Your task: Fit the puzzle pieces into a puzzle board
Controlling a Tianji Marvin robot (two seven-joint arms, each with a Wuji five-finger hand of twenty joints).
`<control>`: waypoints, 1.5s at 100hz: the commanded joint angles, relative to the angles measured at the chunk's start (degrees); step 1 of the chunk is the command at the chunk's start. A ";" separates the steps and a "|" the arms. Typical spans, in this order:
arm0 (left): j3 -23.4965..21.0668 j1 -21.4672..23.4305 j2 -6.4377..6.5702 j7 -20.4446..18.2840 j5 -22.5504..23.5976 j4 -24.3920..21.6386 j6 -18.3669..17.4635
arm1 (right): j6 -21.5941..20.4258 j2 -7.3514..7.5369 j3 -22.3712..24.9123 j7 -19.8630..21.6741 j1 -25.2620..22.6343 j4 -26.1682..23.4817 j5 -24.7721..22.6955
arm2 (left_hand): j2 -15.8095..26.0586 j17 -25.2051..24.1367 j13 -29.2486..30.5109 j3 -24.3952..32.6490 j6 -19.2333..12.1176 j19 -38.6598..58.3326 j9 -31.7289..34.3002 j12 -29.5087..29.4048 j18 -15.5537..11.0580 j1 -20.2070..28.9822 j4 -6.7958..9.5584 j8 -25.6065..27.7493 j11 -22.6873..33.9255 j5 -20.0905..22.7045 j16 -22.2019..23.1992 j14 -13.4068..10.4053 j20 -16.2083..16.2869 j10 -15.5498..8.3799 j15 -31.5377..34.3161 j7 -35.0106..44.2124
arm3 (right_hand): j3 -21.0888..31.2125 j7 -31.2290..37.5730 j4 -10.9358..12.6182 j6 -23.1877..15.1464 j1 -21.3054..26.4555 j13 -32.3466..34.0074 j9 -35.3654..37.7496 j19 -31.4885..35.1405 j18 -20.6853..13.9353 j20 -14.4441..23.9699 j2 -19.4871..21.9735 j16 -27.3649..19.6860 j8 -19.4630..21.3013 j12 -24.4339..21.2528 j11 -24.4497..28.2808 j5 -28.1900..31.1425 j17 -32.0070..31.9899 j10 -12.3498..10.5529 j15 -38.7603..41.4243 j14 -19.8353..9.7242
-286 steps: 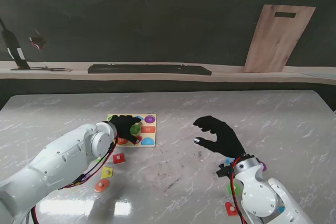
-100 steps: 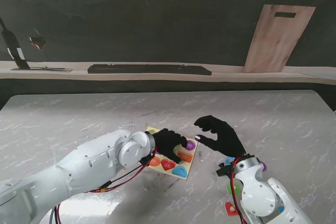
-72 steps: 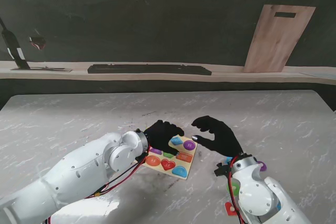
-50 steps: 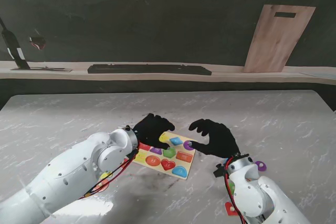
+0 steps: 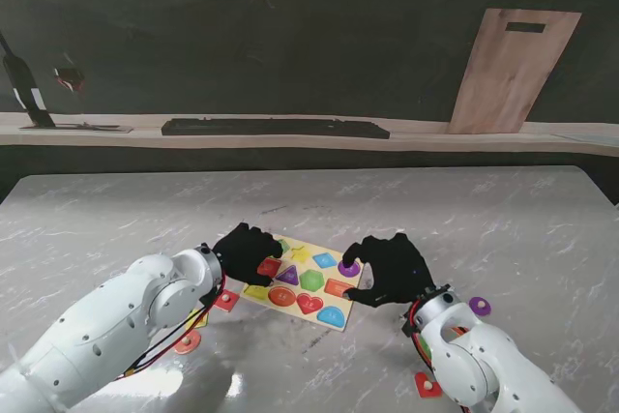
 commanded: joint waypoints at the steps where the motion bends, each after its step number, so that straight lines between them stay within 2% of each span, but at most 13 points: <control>1: 0.44 0.15 0.47 -0.04 0.12 1.02 1.02 | 1.16 0.12 -1.57 0.15 0.26 0.48 -1.35 | -1.53 -0.76 -1.12 2.19 -0.18 0.63 -2.00 0.68 1.37 -0.98 -1.33 -0.37 -0.33 -2.73 0.74 -1.92 -0.82 -0.56 0.90 -1.46 | 3.41 1.47 1.00 1.37 2.14 -2.88 -2.52 2.78 0.88 1.75 -3.34 1.15 1.27 1.16 2.02 1.35 -1.79 1.84 2.32 0.69; 9: 0.97 -0.06 0.52 0.13 0.47 1.64 1.82 | 3.09 0.40 -3.34 0.47 1.01 1.20 -2.98 | -2.39 -0.79 -1.08 3.97 0.11 0.49 -2.14 1.07 1.34 -1.24 -1.15 -0.41 0.18 -3.33 0.95 -2.01 -0.81 -0.65 1.03 -1.17 | 7.18 1.93 1.55 2.42 3.88 -3.43 -3.25 5.30 0.88 3.51 -5.57 2.10 1.22 1.94 3.46 1.85 -2.17 2.58 4.75 1.05; 20: 1.92 -0.64 0.56 0.73 1.10 2.69 2.31 | 5.45 0.71 -5.82 1.58 2.16 2.17 -4.26 | -2.90 -0.58 -0.64 6.05 0.05 0.73 -1.49 1.86 1.33 -1.04 -1.22 0.88 1.12 -3.05 1.34 -2.05 -0.60 -0.76 1.54 1.29 | 9.09 2.22 2.06 3.83 4.79 -3.31 -3.39 7.86 1.12 5.49 -6.39 3.50 0.95 3.11 5.17 2.68 -2.42 3.36 7.87 1.62; 56: 6.56 -3.64 -0.26 5.76 0.88 7.49 4.00 | 15.87 1.39 -13.93 7.58 6.06 3.92 -7.20 | -2.02 -0.14 -1.40 8.94 -1.63 2.42 -2.84 3.92 0.91 -0.09 -1.48 3.12 3.41 0.74 2.25 -2.33 -0.34 -0.57 3.72 6.07 | 6.94 2.17 1.09 7.62 2.84 -3.49 -3.00 11.99 2.65 8.70 -6.23 5.93 -0.19 5.56 7.88 5.19 -3.27 5.86 12.96 4.03; 76: 7.10 -4.63 -0.66 6.75 -0.04 8.54 3.54 | 17.51 1.46 -16.96 8.33 8.43 5.86 -7.22 | -1.61 -0.23 -1.42 8.48 -1.71 2.56 -2.71 4.31 0.91 -0.11 -1.54 3.01 3.85 0.86 2.22 -2.35 -0.61 -0.75 4.05 6.22 | 6.04 2.93 1.38 6.19 2.67 -3.82 -3.69 12.73 2.49 9.16 -5.04 6.05 0.03 5.97 8.29 5.07 -3.42 6.09 13.68 3.85; 92: 9.54 -6.57 -1.09 7.15 -1.48 10.47 2.45 | 18.54 1.40 -19.64 8.12 10.71 7.71 -7.06 | -1.69 -0.25 -1.24 8.61 -2.11 2.65 -2.53 4.81 0.92 0.19 -1.47 3.29 4.40 2.10 2.23 -2.41 -0.78 -0.75 4.30 7.18 | 6.08 2.97 2.09 6.06 2.82 -4.24 -4.73 13.38 2.21 9.44 -3.43 6.31 0.06 6.35 8.85 3.52 -3.46 6.21 14.59 3.60; 112: 13.70 -9.35 -1.84 7.95 -3.33 13.62 2.40 | 20.64 1.31 -24.43 8.99 14.95 10.85 -6.35 | -1.89 0.46 0.04 10.05 -2.15 3.30 -0.23 7.20 1.29 1.85 -1.56 3.84 7.43 5.74 2.89 -2.28 -0.99 -0.97 5.98 9.57 | 4.23 1.88 1.76 8.79 1.84 -5.33 -6.69 14.38 2.09 9.86 -3.53 7.05 -0.87 7.11 9.56 0.97 -4.01 6.64 16.34 3.23; 115: 14.39 -9.81 -1.94 8.15 -3.43 14.11 2.41 | 20.85 1.32 -25.13 9.46 15.58 11.28 -6.09 | -3.06 0.70 0.49 10.08 -2.33 3.51 0.68 8.16 1.46 3.06 -3.08 3.52 8.28 6.51 3.15 -2.25 -1.15 -1.05 6.61 10.69 | 4.21 2.41 1.73 8.35 1.89 -5.21 -6.72 14.50 2.12 9.92 -3.64 7.18 -0.67 7.31 9.70 1.12 -3.97 6.56 16.63 3.06; 118: 15.05 -10.26 -2.02 8.26 -3.58 14.58 2.38 | 21.01 1.31 -25.79 9.83 16.13 11.73 -5.74 | -4.06 0.86 0.81 10.09 -2.50 3.59 1.32 8.50 1.60 3.70 -3.65 3.36 8.68 7.10 3.23 -2.22 -1.20 -1.13 6.85 11.23 | 4.28 2.93 1.73 7.95 2.05 -5.08 -6.62 14.59 2.13 9.96 -3.86 7.26 -0.44 7.50 9.85 1.15 -3.93 6.44 16.81 3.00; 121: 15.61 -10.63 -2.10 8.28 -3.80 14.99 2.28 | 21.09 1.30 -26.40 10.08 16.63 12.16 -5.41 | -5.39 1.17 1.28 9.94 -2.98 3.72 2.31 9.29 1.66 5.08 -5.60 2.22 9.49 7.99 3.39 -2.15 -1.34 -1.35 7.32 12.69 | 4.49 3.52 1.77 7.71 2.32 -4.88 -6.45 14.72 2.09 10.02 -4.01 7.37 -0.19 7.69 10.00 1.54 -3.79 6.40 17.01 2.90; 129: 16.86 -11.39 -2.27 7.94 -4.60 15.77 1.94 | 21.23 1.33 -27.72 10.72 17.65 13.06 -4.90 | -8.75 1.82 2.72 9.22 -4.15 3.99 5.38 10.61 2.00 8.25 -7.94 -1.43 11.03 10.74 3.64 -2.18 -1.56 -2.09 8.22 17.21 | 6.94 5.33 2.42 6.34 4.13 -3.84 -5.26 15.07 2.11 10.24 -4.69 7.95 0.66 8.65 10.44 3.72 -3.27 5.99 17.79 2.62; 142: 17.46 -11.34 -1.95 5.98 -5.15 15.18 1.34 | 21.86 1.37 -28.99 11.26 18.61 14.15 -4.49 | -11.40 2.36 3.72 8.31 -5.82 4.01 8.24 11.56 2.28 9.41 -9.01 -4.70 12.52 14.89 3.83 -2.04 -1.77 -2.61 8.82 20.35 | 10.79 6.56 2.65 5.00 7.54 -2.48 -3.41 15.24 2.11 10.42 -4.90 8.43 1.10 9.46 10.91 7.23 -2.73 5.49 18.52 2.46; 150: 16.44 -10.13 -1.37 4.31 -4.82 13.23 1.30 | 22.32 1.37 -29.33 11.29 19.03 14.78 -4.48 | -11.83 2.26 4.00 7.93 -6.24 3.95 9.06 11.71 2.47 8.59 -9.16 -5.55 12.68 16.65 3.83 -1.90 -1.86 -2.51 8.88 21.12 | 11.84 7.10 0.62 4.51 8.74 -2.17 -3.05 15.18 2.10 10.63 -5.27 8.69 -2.13 10.18 10.70 7.24 -2.60 5.31 18.61 2.27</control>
